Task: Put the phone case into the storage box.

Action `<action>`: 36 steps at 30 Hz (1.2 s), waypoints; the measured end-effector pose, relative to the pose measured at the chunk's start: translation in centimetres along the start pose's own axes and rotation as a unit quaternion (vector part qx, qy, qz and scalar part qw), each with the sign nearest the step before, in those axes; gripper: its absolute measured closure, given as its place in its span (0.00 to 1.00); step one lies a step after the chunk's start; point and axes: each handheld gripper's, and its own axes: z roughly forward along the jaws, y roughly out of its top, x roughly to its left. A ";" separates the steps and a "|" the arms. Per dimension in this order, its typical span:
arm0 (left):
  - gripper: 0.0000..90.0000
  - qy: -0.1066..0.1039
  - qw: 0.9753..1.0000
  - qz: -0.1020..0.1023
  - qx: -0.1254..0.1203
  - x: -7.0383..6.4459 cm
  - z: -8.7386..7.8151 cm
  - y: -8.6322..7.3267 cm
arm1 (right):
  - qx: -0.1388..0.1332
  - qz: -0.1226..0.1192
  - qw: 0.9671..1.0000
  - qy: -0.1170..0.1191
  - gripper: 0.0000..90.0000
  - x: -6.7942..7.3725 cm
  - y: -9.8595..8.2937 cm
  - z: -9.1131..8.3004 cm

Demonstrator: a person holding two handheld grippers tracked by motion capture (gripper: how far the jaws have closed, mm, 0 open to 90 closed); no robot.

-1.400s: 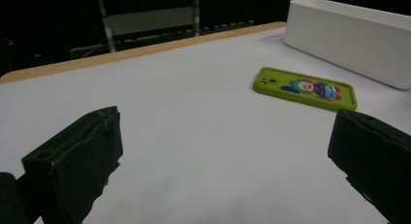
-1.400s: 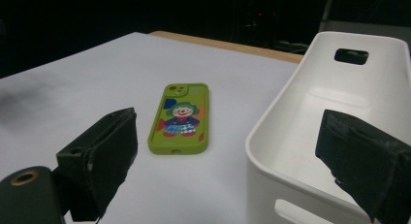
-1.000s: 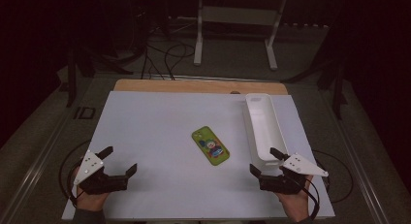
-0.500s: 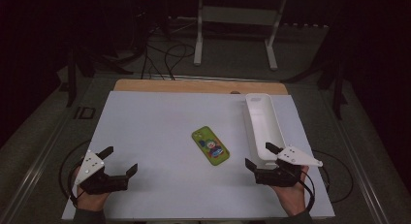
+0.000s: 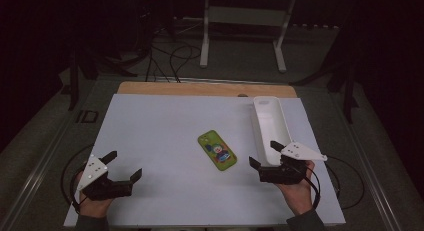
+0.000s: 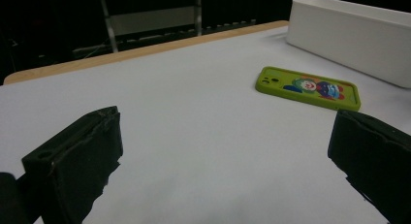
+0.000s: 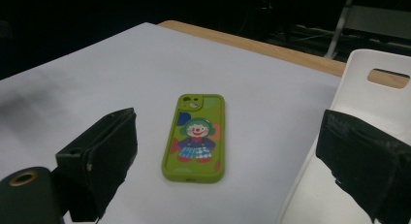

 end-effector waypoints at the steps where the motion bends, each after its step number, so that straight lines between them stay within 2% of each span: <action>1: 0.00 0.000 1.000 0.001 0.001 0.0 0.0 0.0 | 0.001 0.000 1.000 0.000 0.08 -0.1 0.1 0.1; 17: 0.00 -0.001 1.000 0.002 0.005 -0.1 0.2 0.0 | 0.034 0.009 0.999 0.000 0.08 -0.3 1.4 2.0; 26: 0.00 -0.001 1.000 0.003 0.006 -0.2 0.2 0.0 | 0.042 0.004 0.999 -0.001 0.08 0.0 2.3 2.9; 36: 0.00 0.000 1.000 0.002 0.006 -0.1 0.2 0.0 | 0.064 0.001 0.998 0.000 0.08 0.4 3.1 4.4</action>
